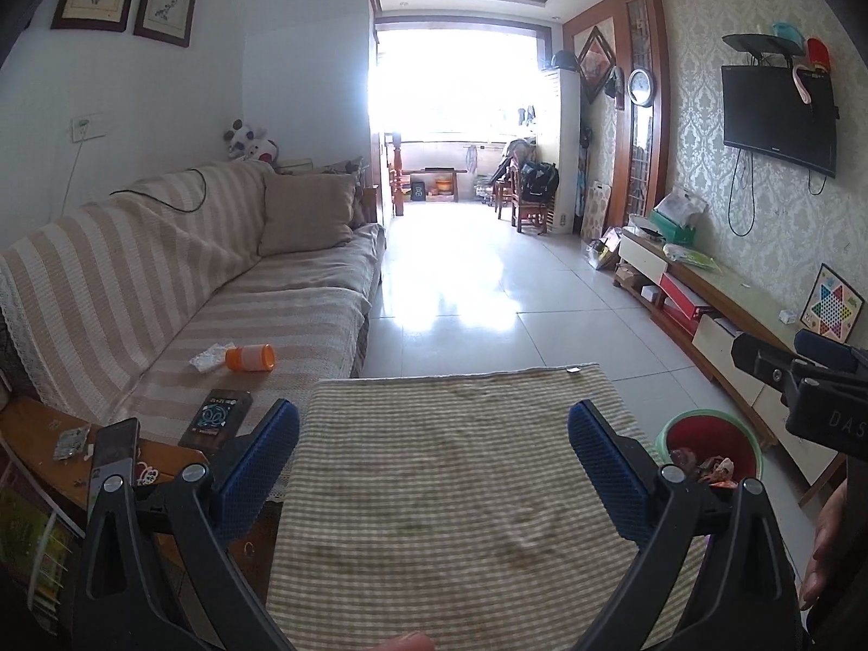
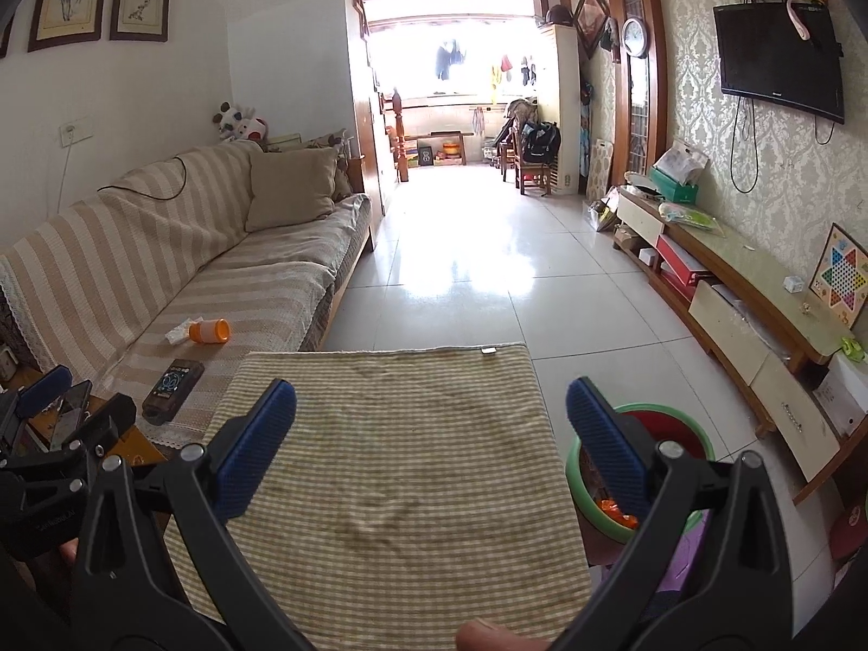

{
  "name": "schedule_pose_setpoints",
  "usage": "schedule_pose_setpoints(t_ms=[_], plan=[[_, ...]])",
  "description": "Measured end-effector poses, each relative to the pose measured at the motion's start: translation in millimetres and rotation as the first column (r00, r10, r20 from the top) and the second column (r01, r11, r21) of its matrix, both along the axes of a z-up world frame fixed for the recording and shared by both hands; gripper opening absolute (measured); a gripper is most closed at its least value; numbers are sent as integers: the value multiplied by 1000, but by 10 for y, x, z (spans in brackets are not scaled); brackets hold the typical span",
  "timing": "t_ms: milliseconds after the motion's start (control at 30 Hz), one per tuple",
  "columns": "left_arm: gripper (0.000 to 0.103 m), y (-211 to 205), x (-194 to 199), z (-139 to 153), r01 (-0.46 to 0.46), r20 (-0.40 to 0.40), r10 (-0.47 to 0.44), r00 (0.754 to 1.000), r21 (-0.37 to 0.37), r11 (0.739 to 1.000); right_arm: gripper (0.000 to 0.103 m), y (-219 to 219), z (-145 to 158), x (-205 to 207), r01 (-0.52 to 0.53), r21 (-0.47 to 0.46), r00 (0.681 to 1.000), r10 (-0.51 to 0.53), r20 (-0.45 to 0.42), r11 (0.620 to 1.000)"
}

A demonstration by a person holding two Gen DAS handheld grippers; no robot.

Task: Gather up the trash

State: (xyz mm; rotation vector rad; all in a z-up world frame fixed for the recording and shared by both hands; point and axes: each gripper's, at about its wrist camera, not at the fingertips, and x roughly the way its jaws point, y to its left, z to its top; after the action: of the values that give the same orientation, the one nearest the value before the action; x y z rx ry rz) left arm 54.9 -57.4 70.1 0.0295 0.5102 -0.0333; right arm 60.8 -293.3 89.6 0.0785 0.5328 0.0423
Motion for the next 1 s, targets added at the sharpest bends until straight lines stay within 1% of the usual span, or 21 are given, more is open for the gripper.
schedule_pose_setpoints(t_ms=[100,233,333,433,633,1000], plan=[[95,47,-31,30,-20,-11,20,1000,-17,1000,98,45,39,-42,5,-21,1000,-5,3,1000],[95,67,-120,81,-45,25,46,999,-20,999,98,74,79,-126,-11,-30,1000,12,27,999],[95,31,-125,106,-45,28,46,999,-19,999,98,78,99,-169,-3,-41,999,4,44,999],[95,20,-143,127,-43,29,43,999,-27,999,98,55,77,-183,0,-38,999,1,41,999],[95,-53,-162,154,-32,33,32,999,-20,999,98,-17,37,-188,8,-28,1000,-7,30,1000],[95,-82,-162,165,-24,29,25,999,-21,999,98,-8,21,-214,7,-27,1000,-6,26,1000]])
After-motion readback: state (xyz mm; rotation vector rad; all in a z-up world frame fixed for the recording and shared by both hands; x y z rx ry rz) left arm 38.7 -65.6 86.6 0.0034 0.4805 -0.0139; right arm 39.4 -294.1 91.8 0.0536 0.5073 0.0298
